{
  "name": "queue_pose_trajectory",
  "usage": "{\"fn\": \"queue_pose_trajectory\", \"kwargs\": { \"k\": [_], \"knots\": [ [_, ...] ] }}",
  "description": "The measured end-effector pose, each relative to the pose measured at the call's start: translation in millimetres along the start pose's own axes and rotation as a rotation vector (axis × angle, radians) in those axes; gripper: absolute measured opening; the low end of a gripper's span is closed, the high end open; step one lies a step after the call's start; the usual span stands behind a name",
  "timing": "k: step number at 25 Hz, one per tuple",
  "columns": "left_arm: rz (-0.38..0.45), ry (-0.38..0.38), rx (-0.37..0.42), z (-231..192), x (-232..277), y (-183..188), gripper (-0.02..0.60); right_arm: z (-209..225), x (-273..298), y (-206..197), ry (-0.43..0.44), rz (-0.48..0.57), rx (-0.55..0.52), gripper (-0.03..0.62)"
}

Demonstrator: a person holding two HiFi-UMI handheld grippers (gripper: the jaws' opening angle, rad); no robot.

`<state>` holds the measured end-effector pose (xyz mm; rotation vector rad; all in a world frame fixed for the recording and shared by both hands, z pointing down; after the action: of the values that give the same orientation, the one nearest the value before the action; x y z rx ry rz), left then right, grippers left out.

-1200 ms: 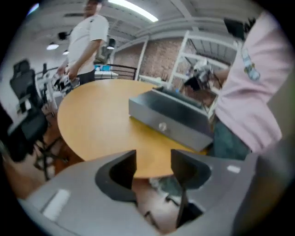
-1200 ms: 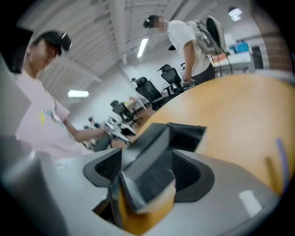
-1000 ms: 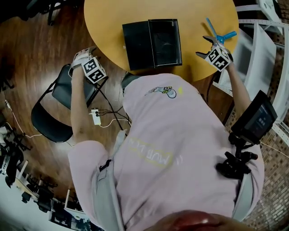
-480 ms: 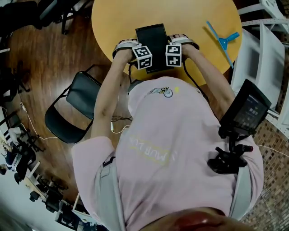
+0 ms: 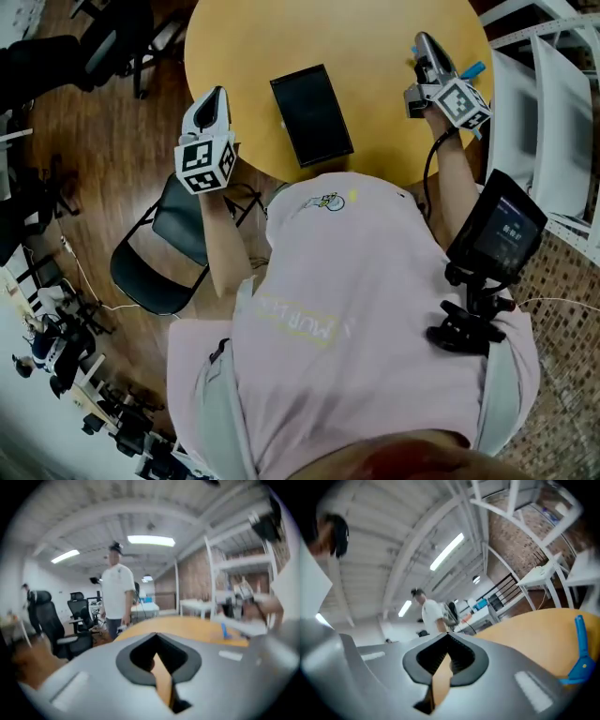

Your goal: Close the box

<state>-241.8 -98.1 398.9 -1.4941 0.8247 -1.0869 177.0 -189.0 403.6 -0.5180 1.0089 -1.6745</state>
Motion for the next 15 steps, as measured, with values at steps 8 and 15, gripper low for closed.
{"fn": "queue_pose_trajectory", "kwargs": {
  "k": [8, 15],
  "knots": [
    [0.432, -0.068, -0.287, 19, -44, 109, 0.002, -78, -50, 91, 0.151, 0.246, -0.233, 0.003],
    [0.289, -0.238, -0.199, 121, -9, 78, 0.002, -61, -57, 92, 0.206, 0.242, -0.348, 0.003]
  ]
}}
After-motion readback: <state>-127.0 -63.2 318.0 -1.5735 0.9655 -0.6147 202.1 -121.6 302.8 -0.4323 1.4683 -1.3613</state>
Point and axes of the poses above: the fingertips, and each gripper's own axes: x forward along the fingers, z to its right, y out of its top, the point moved 4 cm from there along -x, backward along the fingers, and after that the axes turned 10 degrees about z, right-handed, at the moved point
